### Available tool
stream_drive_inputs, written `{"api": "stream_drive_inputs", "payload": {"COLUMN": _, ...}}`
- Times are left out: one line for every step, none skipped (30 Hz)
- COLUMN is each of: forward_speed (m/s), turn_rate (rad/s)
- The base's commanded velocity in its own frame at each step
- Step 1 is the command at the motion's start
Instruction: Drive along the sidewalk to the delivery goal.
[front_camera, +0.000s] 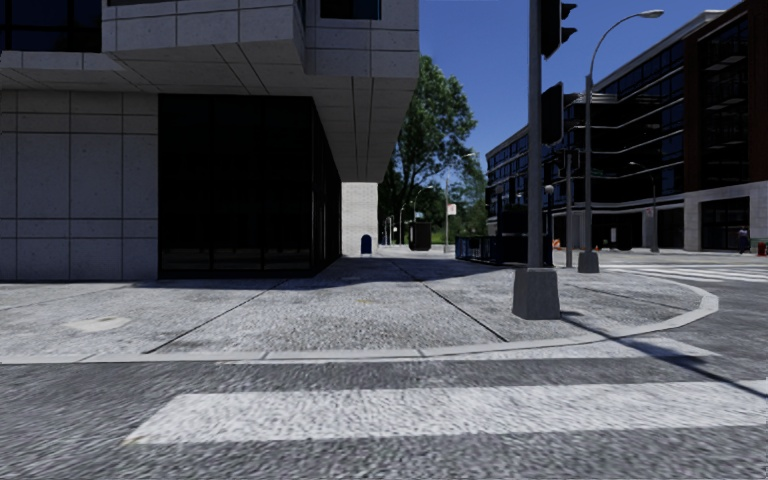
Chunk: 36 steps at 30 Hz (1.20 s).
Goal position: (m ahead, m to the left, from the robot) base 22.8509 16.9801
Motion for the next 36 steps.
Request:
{"api": "stream_drive_inputs", "payload": {"forward_speed": 1.86, "turn_rate": -0.24}}
{"api": "stream_drive_inputs", "payload": {"forward_speed": 1.86, "turn_rate": -0.12}}
{"api": "stream_drive_inputs", "payload": {"forward_speed": 1.86, "turn_rate": -0.12}}
{"api": "stream_drive_inputs", "payload": {"forward_speed": 1.86, "turn_rate": -0.01}}
{"api": "stream_drive_inputs", "payload": {"forward_speed": 1.86, "turn_rate": 0.00}}
{"api": "stream_drive_inputs", "payload": {"forward_speed": 1.86, "turn_rate": 0.00}}
{"api": "stream_drive_inputs", "payload": {"forward_speed": 1.86, "turn_rate": 0.00}}
{"api": "stream_drive_inputs", "payload": {"forward_speed": 1.86, "turn_rate": 0.00}}
{"api": "stream_drive_inputs", "payload": {"forward_speed": 1.86, "turn_rate": 0.00}}
{"api": "stream_drive_inputs", "payload": {"forward_speed": 1.86, "turn_rate": 0.00}}
{"api": "stream_drive_inputs", "payload": {"forward_speed": 1.86, "turn_rate": 0.00}}
{"api": "stream_drive_inputs", "payload": {"forward_speed": 1.86, "turn_rate": 0.00}}
{"api": "stream_drive_inputs", "payload": {"forward_speed": 1.86, "turn_rate": 0.00}}
{"api": "stream_drive_inputs", "payload": {"forward_speed": 1.86, "turn_rate": 0.00}}
{"api": "stream_drive_inputs", "payload": {"forward_speed": 1.86, "turn_rate": 0.00}}
{"api": "stream_drive_inputs", "payload": {"forward_speed": 1.86, "turn_rate": -0.06}}
{"api": "stream_drive_inputs", "payload": {"forward_speed": 1.86, "turn_rate": -0.06}}
{"api": "stream_drive_inputs", "payload": {"forward_speed": 1.87, "turn_rate": -0.18}}
{"api": "stream_drive_inputs", "payload": {"forward_speed": 1.87, "turn_rate": -0.23}}
{"api": "stream_drive_inputs", "payload": {"forward_speed": 1.87, "turn_rate": -0.24}}
{"api": "stream_drive_inputs", "payload": {"forward_speed": 1.87, "turn_rate": -0.24}}
{"api": "stream_drive_inputs", "payload": {"forward_speed": 1.87, "turn_rate": -0.24}}
{"api": "stream_drive_inputs", "payload": {"forward_speed": 1.87, "turn_rate": -0.25}}
{"api": "stream_drive_inputs", "payload": {"forward_speed": 1.87, "turn_rate": -0.25}}
{"api": "stream_drive_inputs", "payload": {"forward_speed": 1.87, "turn_rate": -0.25}}
{"api": "stream_drive_inputs", "payload": {"forward_speed": 1.87, "turn_rate": -0.25}}
{"api": "stream_drive_inputs", "payload": {"forward_speed": 1.87, "turn_rate": -0.25}}
{"api": "stream_drive_inputs", "payload": {"forward_speed": 1.87, "turn_rate": -0.25}}
{"api": "stream_drive_inputs", "payload": {"forward_speed": 1.87, "turn_rate": -0.25}}
{"api": "stream_drive_inputs", "payload": {"forward_speed": 1.87, "turn_rate": -0.25}}
{"api": "stream_drive_inputs", "payload": {"forward_speed": 1.87, "turn_rate": -0.25}}
{"api": "stream_drive_inputs", "payload": {"forward_speed": 1.87, "turn_rate": -0.25}}
{"api": "stream_drive_inputs", "payload": {"forward_speed": 1.87, "turn_rate": -0.25}}
{"api": "stream_drive_inputs", "payload": {"forward_speed": 1.87, "turn_rate": -0.24}}
{"api": "stream_drive_inputs", "payload": {"forward_speed": 1.87, "turn_rate": -0.12}}
{"api": "stream_drive_inputs", "payload": {"forward_speed": 1.87, "turn_rate": -0.12}}
